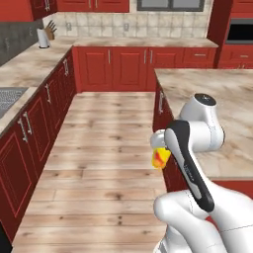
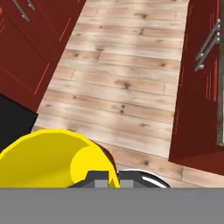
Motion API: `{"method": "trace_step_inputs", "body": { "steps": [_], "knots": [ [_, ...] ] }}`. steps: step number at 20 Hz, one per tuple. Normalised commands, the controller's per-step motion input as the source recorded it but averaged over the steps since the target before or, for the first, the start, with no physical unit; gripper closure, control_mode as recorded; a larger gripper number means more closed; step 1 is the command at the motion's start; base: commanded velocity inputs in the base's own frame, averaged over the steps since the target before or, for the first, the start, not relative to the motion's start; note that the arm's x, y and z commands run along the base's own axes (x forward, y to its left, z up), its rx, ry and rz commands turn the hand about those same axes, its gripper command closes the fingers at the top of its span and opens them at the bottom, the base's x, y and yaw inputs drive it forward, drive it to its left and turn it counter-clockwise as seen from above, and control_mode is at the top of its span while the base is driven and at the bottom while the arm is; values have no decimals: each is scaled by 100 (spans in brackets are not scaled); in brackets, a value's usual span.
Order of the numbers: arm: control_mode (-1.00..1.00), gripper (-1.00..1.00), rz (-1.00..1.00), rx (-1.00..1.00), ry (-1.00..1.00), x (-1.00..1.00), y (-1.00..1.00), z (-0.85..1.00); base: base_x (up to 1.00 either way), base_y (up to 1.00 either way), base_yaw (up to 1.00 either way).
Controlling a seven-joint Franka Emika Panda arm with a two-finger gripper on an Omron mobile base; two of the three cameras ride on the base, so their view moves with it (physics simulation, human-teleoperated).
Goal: Pick the cup and bowl from the counter and place them on the counter next to the sink.
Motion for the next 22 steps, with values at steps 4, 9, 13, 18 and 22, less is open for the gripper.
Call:
{"method": "trace_step_inputs", "body": {
  "steps": [4, 9, 13, 18, 22],
  "knots": [
    [100, 100, 0, 0, 0, 0, 0, 0, 37, 100, -4],
    [100, 100, 0, 0, 0, 0, 0, 0, 92, 96, 0],
    [100, 100, 0, 0, 0, 0, 0, 0, 100, 69, 1],
    [100, 100, 0, 0, 0, 0, 0, 0, 100, 41, 8],
    [100, 100, 0, 0, 0, 0, 0, 0, 53, 5, 37]
  ]
}}
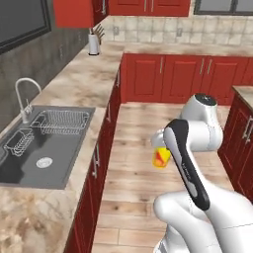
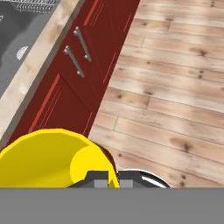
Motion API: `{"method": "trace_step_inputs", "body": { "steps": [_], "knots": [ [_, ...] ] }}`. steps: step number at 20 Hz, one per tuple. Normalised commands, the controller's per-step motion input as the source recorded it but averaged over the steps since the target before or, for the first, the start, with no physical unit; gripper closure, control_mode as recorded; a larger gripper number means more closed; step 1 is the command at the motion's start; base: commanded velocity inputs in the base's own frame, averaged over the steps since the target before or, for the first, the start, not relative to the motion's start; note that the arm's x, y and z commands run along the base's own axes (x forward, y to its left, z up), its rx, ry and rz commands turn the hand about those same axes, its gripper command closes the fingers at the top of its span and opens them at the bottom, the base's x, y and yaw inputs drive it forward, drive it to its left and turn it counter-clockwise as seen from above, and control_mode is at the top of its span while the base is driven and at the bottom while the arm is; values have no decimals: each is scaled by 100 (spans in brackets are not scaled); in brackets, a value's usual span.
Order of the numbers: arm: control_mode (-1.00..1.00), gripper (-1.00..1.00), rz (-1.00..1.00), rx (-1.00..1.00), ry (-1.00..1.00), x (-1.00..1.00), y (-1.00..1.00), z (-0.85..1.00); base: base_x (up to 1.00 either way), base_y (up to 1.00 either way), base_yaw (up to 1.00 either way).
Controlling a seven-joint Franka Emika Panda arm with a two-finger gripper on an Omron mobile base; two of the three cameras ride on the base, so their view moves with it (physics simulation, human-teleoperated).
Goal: Pick the cup and bowl from the counter and place them on the counter next to the sink.
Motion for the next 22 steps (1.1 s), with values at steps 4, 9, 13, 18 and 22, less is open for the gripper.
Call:
{"method": "trace_step_inputs", "body": {
  "steps": [4, 9, 13, 18, 22],
  "knots": [
    [100, 100, 0, 0, 0, 0, 0, 0, -3, 0, 83],
    [100, 100, 0, 0, 0, 0, 0, 0, -4, -19, 95],
    [100, 100, 0, 0, 0, 0, 0, 0, 0, -59, 86],
    [100, 100, 0, 0, 0, 0, 0, 0, 6, -81, 73],
    [100, 100, 0, 0, 0, 0, 0, 0, 34, -92, 36]
  ]
}}
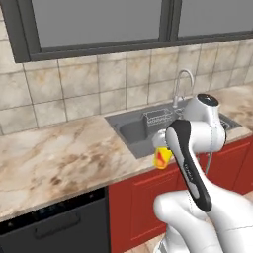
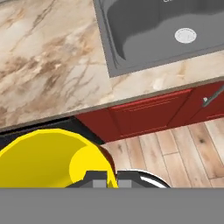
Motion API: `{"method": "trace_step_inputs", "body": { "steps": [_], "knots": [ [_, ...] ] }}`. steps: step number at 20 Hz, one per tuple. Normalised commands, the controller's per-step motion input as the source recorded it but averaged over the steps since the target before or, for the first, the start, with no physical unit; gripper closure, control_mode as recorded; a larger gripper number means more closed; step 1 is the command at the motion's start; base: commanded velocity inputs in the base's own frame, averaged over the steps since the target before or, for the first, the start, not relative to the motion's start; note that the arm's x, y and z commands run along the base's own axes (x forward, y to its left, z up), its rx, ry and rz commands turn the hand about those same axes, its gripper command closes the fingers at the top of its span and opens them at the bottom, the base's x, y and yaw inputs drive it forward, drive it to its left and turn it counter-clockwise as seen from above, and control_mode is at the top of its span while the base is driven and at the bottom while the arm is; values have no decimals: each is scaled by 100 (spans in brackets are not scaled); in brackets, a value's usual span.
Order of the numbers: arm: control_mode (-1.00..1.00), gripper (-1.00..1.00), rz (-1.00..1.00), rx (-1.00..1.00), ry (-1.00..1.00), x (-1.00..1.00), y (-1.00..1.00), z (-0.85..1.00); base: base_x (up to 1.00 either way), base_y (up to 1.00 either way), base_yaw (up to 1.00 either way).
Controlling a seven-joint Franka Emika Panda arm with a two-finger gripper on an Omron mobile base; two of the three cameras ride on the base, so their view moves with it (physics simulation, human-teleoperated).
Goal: Pick the cup and bowl from the counter and place them on the counter next to the sink.
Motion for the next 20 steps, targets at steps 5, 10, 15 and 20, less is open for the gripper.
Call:
{"method": "trace_step_inputs", "body": {
  "steps": [5, 10, 15, 20],
  "knots": [
    [100, 100, 0, 0, 0, 0, 0, 0, 66, -48, 4],
    [100, 100, 0, 0, 0, 0, 0, 0, 91, 28, 0],
    [100, 100, 0, 0, 0, 0, 0, 0, 23, 17, 0],
    [100, 100, 0, 0, 0, 0, 0, 0, 0, 0, 0]
  ]
}}
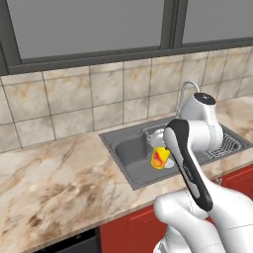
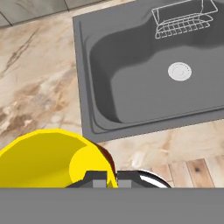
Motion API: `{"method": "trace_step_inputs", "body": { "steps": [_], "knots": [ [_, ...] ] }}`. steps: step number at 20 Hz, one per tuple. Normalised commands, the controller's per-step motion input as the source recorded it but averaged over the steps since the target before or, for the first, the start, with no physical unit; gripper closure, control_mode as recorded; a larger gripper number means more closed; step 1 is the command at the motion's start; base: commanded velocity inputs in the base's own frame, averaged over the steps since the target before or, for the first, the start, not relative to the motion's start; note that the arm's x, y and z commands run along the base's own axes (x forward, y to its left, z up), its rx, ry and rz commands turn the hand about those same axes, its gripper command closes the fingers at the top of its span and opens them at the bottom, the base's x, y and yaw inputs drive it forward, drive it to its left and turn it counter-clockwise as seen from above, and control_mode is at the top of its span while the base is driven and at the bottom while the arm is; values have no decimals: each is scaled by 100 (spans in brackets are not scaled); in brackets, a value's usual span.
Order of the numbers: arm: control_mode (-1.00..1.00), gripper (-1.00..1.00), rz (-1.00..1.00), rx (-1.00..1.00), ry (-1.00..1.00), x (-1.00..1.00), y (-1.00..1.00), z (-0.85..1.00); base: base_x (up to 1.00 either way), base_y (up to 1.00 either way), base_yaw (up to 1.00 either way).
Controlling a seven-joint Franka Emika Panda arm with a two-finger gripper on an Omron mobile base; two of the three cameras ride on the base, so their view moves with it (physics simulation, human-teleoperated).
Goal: Pick the cup and bowl from the counter and place them on the counter next to the sink.
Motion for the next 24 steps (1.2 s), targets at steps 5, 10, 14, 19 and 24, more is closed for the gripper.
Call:
{"method": "trace_step_inputs", "body": {
  "steps": [5, 10, 14, 19, 24],
  "knots": [
    [100, 100, 0, 0, 0, 0, 0, 0, 0, 0, 0],
    [100, 100, 0, 0, 0, 0, 0, 0, 0, 0, 0],
    [100, 100, 0, 0, 0, 0, 0, 0, 0, 0, 0],
    [-100, 100, 0, 0, 0, 5, 26, -12, 0, 1, 0],
    [-100, 100, 0, 0, 0, 24, 85, -34, 0, 0, 0]
  ]
}}
